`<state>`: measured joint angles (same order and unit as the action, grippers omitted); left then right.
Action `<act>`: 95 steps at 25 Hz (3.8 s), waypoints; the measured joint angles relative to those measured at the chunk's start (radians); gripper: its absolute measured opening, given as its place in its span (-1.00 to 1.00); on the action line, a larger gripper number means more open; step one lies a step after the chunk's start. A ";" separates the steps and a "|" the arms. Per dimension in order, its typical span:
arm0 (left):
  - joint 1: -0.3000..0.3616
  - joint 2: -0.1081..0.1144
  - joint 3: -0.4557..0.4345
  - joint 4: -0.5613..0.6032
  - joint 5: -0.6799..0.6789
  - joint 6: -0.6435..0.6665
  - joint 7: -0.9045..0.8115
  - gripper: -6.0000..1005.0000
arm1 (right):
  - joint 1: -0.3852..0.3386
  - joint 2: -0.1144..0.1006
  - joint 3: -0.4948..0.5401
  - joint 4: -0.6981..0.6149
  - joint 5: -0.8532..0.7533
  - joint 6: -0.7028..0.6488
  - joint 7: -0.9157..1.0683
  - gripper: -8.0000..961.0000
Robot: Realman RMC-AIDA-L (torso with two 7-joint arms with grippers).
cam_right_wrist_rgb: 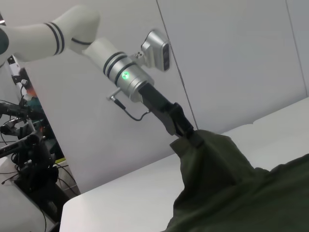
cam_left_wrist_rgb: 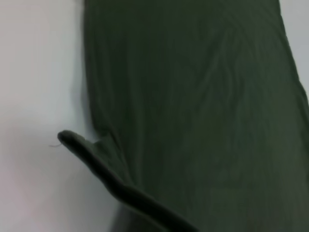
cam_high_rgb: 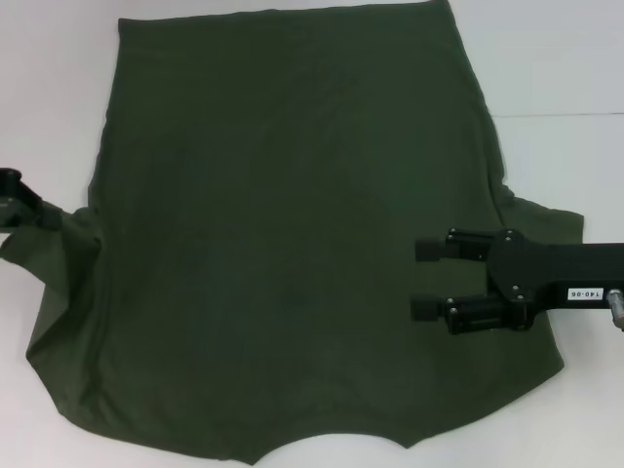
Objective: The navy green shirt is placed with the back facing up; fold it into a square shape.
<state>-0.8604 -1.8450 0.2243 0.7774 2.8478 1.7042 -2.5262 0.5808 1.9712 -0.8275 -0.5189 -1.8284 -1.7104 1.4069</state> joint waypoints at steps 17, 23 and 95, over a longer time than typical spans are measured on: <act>-0.105 -0.033 0.071 -0.148 -0.027 -0.099 -0.147 -0.87 | -0.001 0.005 -0.002 0.000 0.000 0.002 0.009 0.97; -0.111 -0.067 0.143 -0.185 -0.028 -0.222 -0.190 -0.85 | -0.002 0.006 -0.002 0.000 0.000 0.000 0.009 0.97; 0.169 -0.149 0.117 -0.242 -0.364 -0.591 -0.002 0.72 | -0.001 0.007 -0.008 0.002 -0.002 0.028 0.009 0.97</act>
<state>-0.6917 -1.9937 0.3408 0.5353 2.4841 1.1129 -2.5279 0.5798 1.9778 -0.8360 -0.5170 -1.8300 -1.6827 1.4159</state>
